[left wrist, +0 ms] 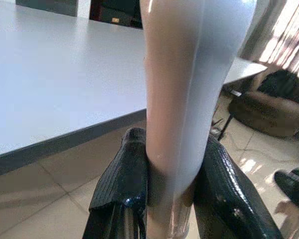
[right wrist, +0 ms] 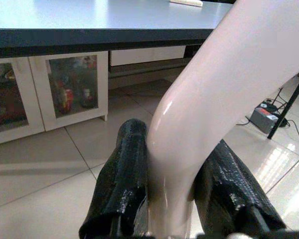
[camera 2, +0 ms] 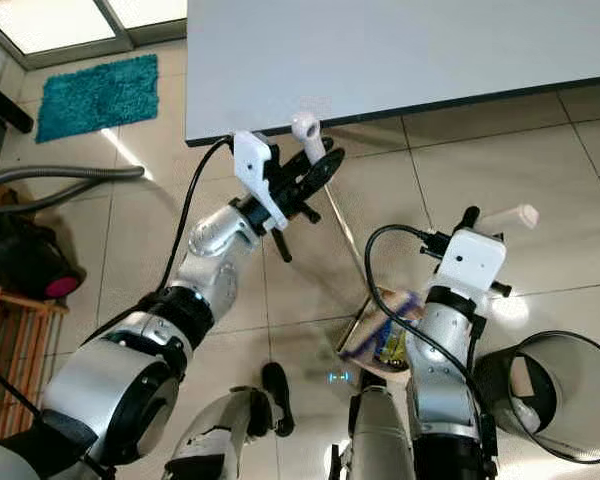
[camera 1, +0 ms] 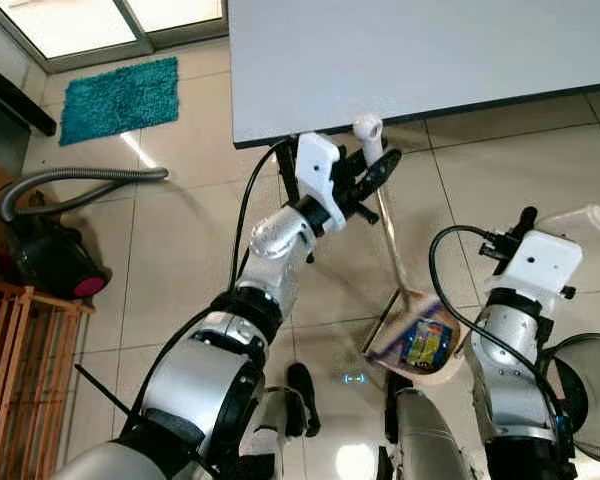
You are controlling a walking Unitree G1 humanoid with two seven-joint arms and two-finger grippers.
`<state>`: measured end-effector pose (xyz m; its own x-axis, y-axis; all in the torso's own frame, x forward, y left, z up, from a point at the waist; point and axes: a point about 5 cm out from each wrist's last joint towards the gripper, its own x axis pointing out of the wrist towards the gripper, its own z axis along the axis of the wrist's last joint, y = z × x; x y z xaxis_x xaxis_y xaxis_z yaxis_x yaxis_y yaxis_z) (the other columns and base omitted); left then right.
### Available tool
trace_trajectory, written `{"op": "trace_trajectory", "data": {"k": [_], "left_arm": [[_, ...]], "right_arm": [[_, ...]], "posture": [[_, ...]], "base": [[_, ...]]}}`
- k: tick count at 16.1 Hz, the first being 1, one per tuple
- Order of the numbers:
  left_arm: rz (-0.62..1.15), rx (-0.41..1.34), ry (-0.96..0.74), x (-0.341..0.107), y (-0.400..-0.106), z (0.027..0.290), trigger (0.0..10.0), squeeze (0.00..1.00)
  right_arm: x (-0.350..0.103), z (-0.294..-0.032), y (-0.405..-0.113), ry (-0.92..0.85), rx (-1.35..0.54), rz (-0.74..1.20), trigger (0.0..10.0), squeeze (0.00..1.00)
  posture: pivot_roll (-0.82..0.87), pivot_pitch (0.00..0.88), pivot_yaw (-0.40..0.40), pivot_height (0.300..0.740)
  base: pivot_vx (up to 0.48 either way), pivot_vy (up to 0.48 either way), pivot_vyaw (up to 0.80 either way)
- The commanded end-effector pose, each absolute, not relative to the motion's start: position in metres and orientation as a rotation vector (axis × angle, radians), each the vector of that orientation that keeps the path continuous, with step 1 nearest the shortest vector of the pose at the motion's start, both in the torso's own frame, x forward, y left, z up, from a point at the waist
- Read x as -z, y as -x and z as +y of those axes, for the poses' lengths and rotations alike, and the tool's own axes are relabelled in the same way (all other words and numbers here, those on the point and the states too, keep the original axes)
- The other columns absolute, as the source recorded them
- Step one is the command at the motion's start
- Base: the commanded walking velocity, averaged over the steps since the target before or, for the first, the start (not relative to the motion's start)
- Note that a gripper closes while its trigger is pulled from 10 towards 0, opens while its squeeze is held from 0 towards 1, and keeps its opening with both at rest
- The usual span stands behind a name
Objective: Sweep floor
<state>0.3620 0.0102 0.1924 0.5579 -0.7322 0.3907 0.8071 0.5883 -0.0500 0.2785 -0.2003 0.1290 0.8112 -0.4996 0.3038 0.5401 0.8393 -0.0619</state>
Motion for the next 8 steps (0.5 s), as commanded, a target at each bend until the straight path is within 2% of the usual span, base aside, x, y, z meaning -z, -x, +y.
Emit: {"op": "trace_trajectory", "data": {"k": [1,6,8], "left_arm": [[-0.381,1.178,0.519,-0.22,-0.307,-0.099,10.0,0.0],[-0.464,1.267,0.296,-0.22,-0.314,-0.078,10.0,0.0],[-0.501,1.272,0.173,-0.223,-0.325,-0.058,10.0,0.0]], "right_arm": [[-0.097,-0.2,-0.272,0.145,0.546,-0.125,10.0,0.0],[-0.094,-0.203,-0.282,0.142,0.529,-0.122,10.0,0.0],[-0.092,-0.206,-0.289,0.143,0.521,-0.115,10.0,0.0]], "posture": [[-0.11,0.296,0.192,0.74],[-0.07,0.241,0.176,0.74],[-0.04,0.215,0.162,0.74]], "base": [[0.0,0.0,0.0],[0.0,0.0,0.0],[0.0,0.0,0.0]]}}
